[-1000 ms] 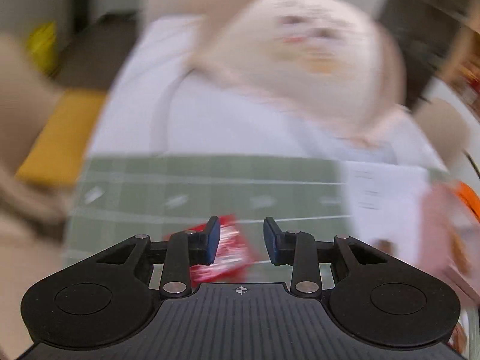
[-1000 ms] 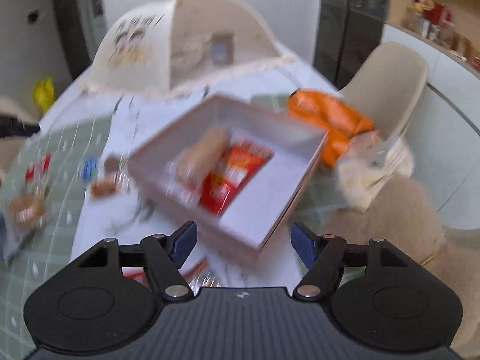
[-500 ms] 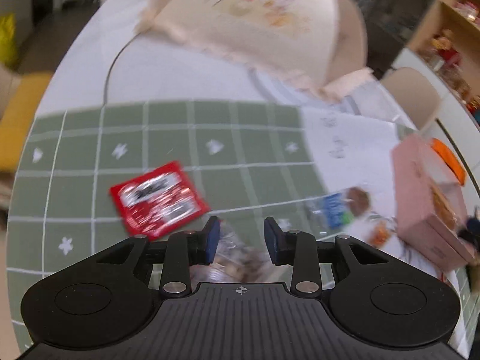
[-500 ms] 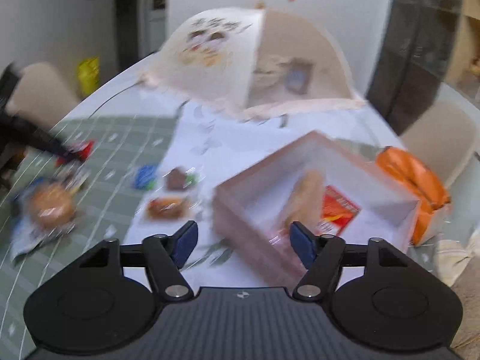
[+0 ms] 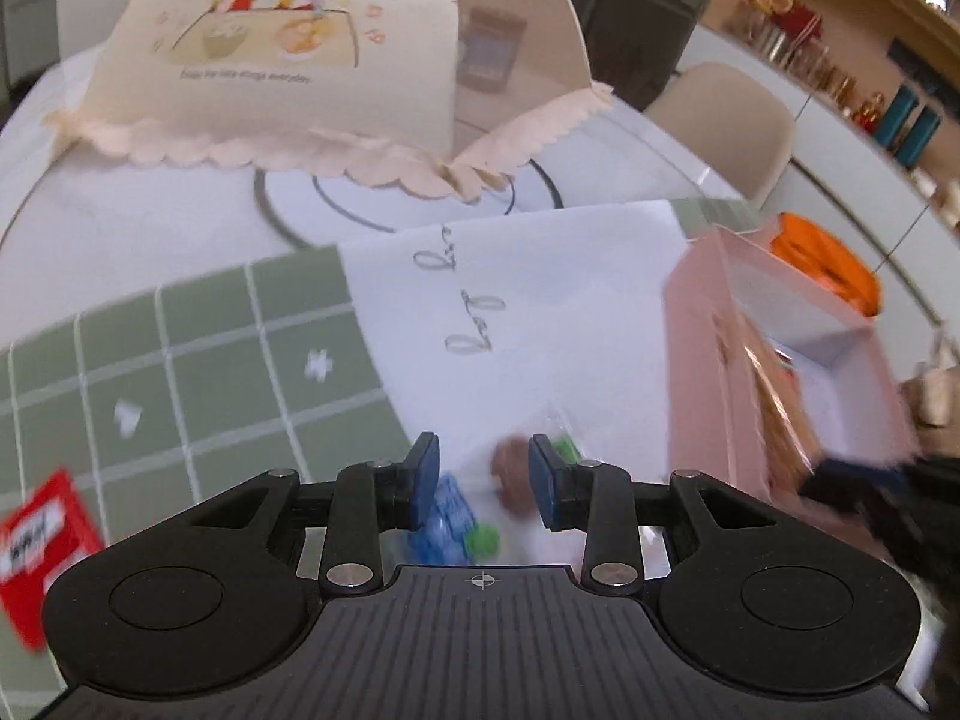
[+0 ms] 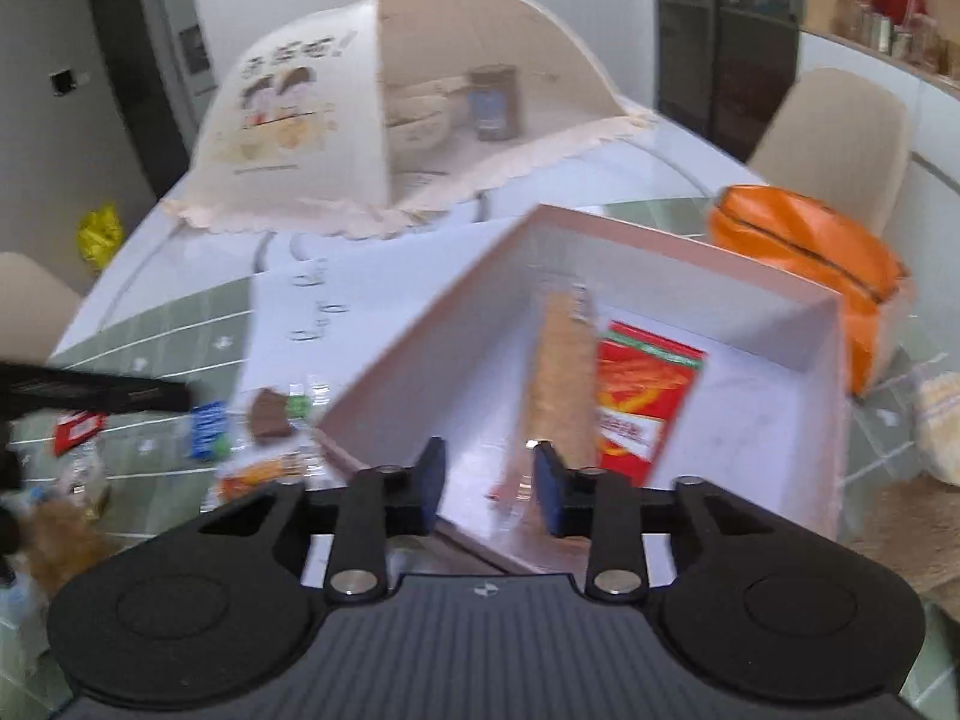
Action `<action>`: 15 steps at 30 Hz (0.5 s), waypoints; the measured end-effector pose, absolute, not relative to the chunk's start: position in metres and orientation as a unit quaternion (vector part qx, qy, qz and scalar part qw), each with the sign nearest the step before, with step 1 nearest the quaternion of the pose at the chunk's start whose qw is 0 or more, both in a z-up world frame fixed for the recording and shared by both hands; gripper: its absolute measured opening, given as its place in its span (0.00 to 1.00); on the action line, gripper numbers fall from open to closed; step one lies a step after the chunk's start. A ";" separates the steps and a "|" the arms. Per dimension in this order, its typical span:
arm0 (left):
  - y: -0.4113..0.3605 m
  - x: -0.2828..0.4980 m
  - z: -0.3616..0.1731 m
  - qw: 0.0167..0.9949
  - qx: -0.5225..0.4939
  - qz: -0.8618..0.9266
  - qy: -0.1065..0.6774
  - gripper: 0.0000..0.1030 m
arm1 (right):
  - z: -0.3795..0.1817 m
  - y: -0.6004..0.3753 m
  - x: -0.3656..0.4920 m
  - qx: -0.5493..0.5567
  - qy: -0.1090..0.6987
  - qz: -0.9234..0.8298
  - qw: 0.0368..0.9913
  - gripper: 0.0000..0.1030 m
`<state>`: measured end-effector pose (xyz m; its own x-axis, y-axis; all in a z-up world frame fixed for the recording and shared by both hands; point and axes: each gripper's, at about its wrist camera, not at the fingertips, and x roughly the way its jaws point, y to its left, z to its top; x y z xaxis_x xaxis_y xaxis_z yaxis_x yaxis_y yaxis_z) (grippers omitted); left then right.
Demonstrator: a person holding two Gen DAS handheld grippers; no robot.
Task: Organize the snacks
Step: 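Grasp the blueberry lollipop with the left gripper while the right reaches toward the snack packets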
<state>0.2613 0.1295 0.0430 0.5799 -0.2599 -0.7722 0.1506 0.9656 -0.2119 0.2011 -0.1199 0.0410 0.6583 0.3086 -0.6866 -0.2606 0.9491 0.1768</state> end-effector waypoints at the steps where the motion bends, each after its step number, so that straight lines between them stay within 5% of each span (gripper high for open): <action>1: 0.126 0.267 0.040 0.888 -0.048 -0.113 0.443 0.35 | 0.040 -0.117 0.198 0.026 0.383 0.176 0.907 0.18; 11: 0.110 0.226 0.027 0.862 -0.006 -0.177 0.475 0.30 | 0.050 -0.158 0.159 -0.020 0.379 0.185 0.906 0.17; 13: 0.103 0.205 0.026 0.863 0.017 -0.181 0.472 0.29 | 0.062 -0.179 0.148 -0.006 0.345 0.136 0.929 0.22; 15: 0.098 0.187 0.026 0.861 0.028 -0.189 0.471 0.29 | 0.065 -0.194 0.144 -0.018 0.314 0.047 0.948 0.46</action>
<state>0.1872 0.0977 0.0264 0.4849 -0.2981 -0.8222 0.3517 0.9272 -0.1287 0.1442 -0.1939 0.0648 0.7981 0.0781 -0.5974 -0.1012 0.9948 -0.0052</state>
